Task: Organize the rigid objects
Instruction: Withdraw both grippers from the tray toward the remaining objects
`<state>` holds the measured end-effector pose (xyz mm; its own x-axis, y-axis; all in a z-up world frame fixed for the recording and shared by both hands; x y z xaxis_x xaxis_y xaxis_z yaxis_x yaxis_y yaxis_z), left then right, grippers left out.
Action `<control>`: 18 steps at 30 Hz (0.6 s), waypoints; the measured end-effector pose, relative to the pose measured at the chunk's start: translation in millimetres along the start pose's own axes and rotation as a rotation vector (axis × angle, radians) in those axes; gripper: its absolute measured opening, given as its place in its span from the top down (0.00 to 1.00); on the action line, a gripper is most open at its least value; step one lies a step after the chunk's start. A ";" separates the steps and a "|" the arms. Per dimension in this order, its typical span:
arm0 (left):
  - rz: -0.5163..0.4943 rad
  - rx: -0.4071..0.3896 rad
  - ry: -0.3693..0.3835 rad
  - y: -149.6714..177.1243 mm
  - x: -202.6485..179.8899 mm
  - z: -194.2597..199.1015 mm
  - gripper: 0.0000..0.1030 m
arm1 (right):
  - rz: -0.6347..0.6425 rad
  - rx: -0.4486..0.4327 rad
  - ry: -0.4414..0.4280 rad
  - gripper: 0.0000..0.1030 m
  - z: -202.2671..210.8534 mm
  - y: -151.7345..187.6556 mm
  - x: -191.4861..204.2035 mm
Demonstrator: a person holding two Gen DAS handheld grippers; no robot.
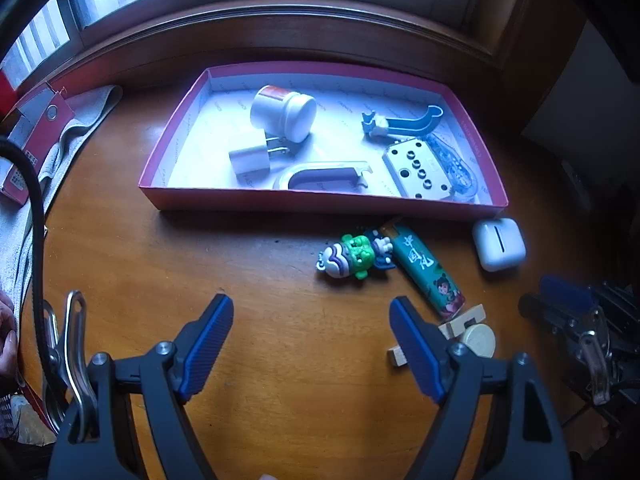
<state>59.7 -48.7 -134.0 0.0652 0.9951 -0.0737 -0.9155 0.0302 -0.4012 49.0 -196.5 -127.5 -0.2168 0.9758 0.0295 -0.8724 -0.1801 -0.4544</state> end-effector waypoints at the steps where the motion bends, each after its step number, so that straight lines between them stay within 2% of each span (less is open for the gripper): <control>1: -0.001 0.003 0.001 0.8 -0.8 -0.8 0.19 | -0.002 0.004 -0.004 0.65 -0.9 0.5 0.2; 14: -0.011 0.004 0.002 -3.4 -6.3 -5.2 0.19 | 0.002 0.009 0.003 0.65 -3.4 -3.8 -3.0; 16: -0.016 0.003 0.000 -5.3 -7.5 -7.1 0.19 | 0.003 0.011 0.012 0.61 -5.5 -5.0 -4.1; 18: -0.022 0.001 -0.005 -8.0 -9.5 -9.9 0.19 | 0.008 0.014 0.023 0.51 -8.8 -7.7 -4.9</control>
Point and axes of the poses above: each gripper's, at about its wrist camera, not at the fingertips, and z roughly against the way its jaws point, x to its left, y to its underside, the point moved 8 cm from there along -z, roughly the way its jaws point, and after that the axes turned 6 degrees about z, right-handed, at the moved point
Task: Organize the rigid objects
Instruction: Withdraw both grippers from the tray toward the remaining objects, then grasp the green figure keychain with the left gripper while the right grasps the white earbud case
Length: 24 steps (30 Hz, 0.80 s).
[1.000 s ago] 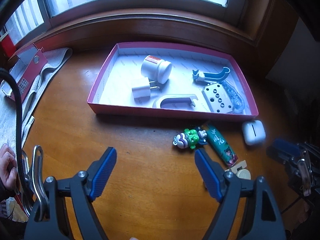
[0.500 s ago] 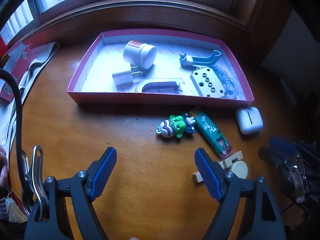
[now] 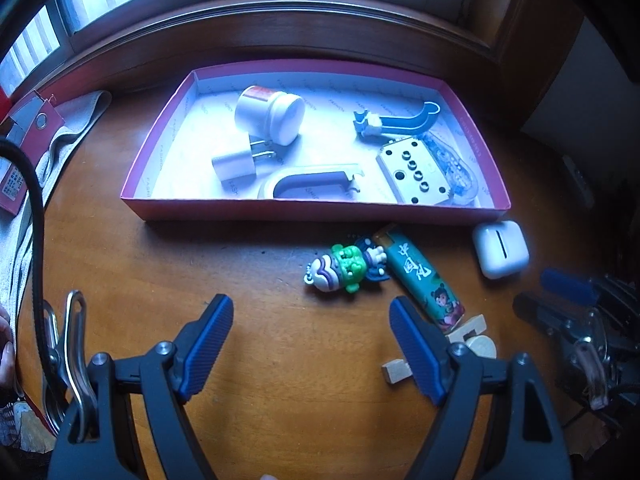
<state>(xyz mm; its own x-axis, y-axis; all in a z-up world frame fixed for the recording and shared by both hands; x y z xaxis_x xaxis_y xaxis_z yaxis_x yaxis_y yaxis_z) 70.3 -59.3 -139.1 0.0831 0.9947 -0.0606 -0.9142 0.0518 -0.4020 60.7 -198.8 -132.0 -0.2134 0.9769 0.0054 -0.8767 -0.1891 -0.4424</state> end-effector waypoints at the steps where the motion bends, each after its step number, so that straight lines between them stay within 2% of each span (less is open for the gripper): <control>1: -0.003 -0.002 -0.004 -1.5 -1.2 -1.5 0.19 | 0.002 0.000 0.006 0.50 -1.5 -1.5 -0.2; 7: -0.016 -0.012 -0.011 -8.9 -6.5 -9.4 0.19 | 0.017 0.006 0.020 0.43 -10.7 -10.1 1.5; 20: -0.026 -0.015 0.020 -18.8 -13.8 -26.9 0.27 | 0.030 0.006 0.022 0.41 -25.7 -20.5 0.5; 24: -0.048 -0.028 0.007 -21.9 -16.3 -28.9 0.29 | 0.027 0.011 0.013 0.41 -29.4 -21.6 0.2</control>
Point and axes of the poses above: each gripper's, at about its wrist camera, not at the fingertips, and z roughly against the way its jaws point, x to its left, y to its underside, the point moved 8 cm from there along -z, roughly the way its jaws point, and after that the axes turned 6 degrees about z, right-handed, at the moved point
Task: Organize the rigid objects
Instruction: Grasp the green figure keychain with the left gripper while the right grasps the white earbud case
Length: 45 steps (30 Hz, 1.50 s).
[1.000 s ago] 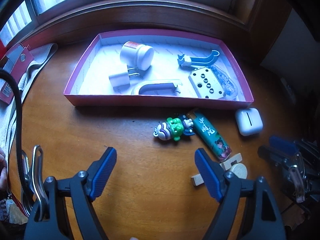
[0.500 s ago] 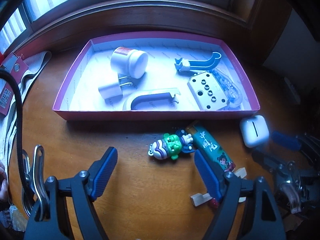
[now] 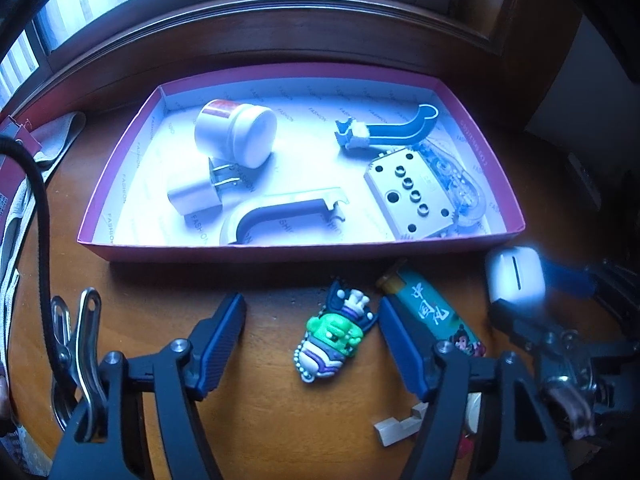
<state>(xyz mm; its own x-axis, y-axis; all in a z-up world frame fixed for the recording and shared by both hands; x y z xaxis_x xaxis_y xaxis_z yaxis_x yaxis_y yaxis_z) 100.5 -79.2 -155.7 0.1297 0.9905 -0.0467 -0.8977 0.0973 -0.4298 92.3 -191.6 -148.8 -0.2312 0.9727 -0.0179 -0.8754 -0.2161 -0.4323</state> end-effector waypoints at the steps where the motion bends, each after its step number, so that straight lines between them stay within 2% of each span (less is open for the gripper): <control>1: -0.006 -0.002 -0.004 -0.4 -0.8 -0.3 0.30 | -0.001 0.000 -0.001 0.41 -1.0 -0.5 -0.4; 12: -0.005 -0.014 0.000 1.0 -3.4 2.9 0.34 | 0.019 -0.016 0.027 0.40 -4.1 -4.3 -0.6; 15: -0.014 -0.015 0.007 1.2 -6.0 4.8 0.41 | 0.017 -0.020 0.025 0.40 -3.9 -4.0 -1.3; 17: -0.020 -0.015 0.013 1.4 -7.9 6.2 0.51 | 0.014 -0.022 0.025 0.40 -3.8 -3.8 -1.2; 20: -0.025 -0.015 0.021 2.3 -10.1 8.7 0.62 | 0.016 -0.024 0.025 0.41 -3.1 -2.6 -0.7; 32: 0.017 -0.005 0.047 3.9 0.0 14.9 0.62 | 0.007 -0.028 0.016 0.41 0.5 0.8 -1.5; 45: 0.074 -0.042 0.049 5.3 30.6 46.1 0.63 | -0.006 -0.059 0.006 0.41 18.8 2.3 -2.7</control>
Point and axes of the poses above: each gripper's, at about its wrist camera, not at the fingertips, and z roughly against the way its jaws point, x to its left, y to its underside, the point moved 8 cm from there along -z, roughly the way its jaws point, and after that the axes turned 6 degrees about z, right-handed, at the moved point
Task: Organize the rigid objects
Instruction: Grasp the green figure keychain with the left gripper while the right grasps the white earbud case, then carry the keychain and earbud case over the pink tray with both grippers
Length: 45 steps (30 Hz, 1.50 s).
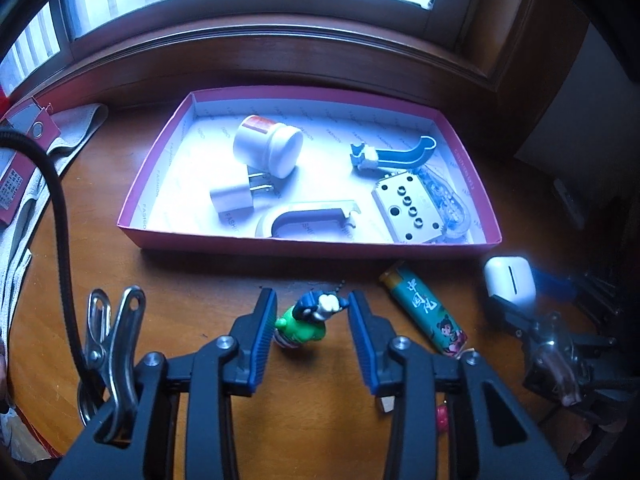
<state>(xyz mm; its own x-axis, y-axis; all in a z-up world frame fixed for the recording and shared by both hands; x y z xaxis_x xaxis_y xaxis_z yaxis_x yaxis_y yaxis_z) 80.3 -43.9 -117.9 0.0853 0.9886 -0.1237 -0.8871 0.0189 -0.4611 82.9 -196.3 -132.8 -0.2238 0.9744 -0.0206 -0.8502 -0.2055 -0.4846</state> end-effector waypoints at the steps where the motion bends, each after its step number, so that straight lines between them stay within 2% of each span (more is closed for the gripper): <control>1: 0.005 -0.002 0.000 -0.3 1.6 2.3 0.63 | 0.000 -0.004 -0.001 0.41 1.8 -0.5 0.6; 22: 0.044 -0.090 -0.018 -32.4 16.3 34.2 0.63 | 0.041 -0.091 -0.050 0.41 36.1 -36.0 31.8; 45: 0.044 -0.112 -0.031 -64.9 16.9 25.8 0.63 | 0.059 -0.114 -0.075 0.41 32.4 -68.9 40.3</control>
<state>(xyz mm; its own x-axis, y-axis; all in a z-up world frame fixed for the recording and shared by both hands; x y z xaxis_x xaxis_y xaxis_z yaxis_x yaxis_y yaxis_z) 127.6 -24.6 -67.4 0.0317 0.9923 -0.1200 -0.8333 -0.0401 -0.5514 117.1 -145.8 -71.9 -0.3104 0.9505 0.0120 -0.7761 -0.2461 -0.5806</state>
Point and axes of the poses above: each gripper's, at about its wrist camera, not at the fingertips, and z roughly against the way its jaws point, x to its left, y to its underside, the point moved 8 cm from there along -z, roughly the way its jaws point, and after that the axes turned 6 degrees about z, right-handed, at the moved point
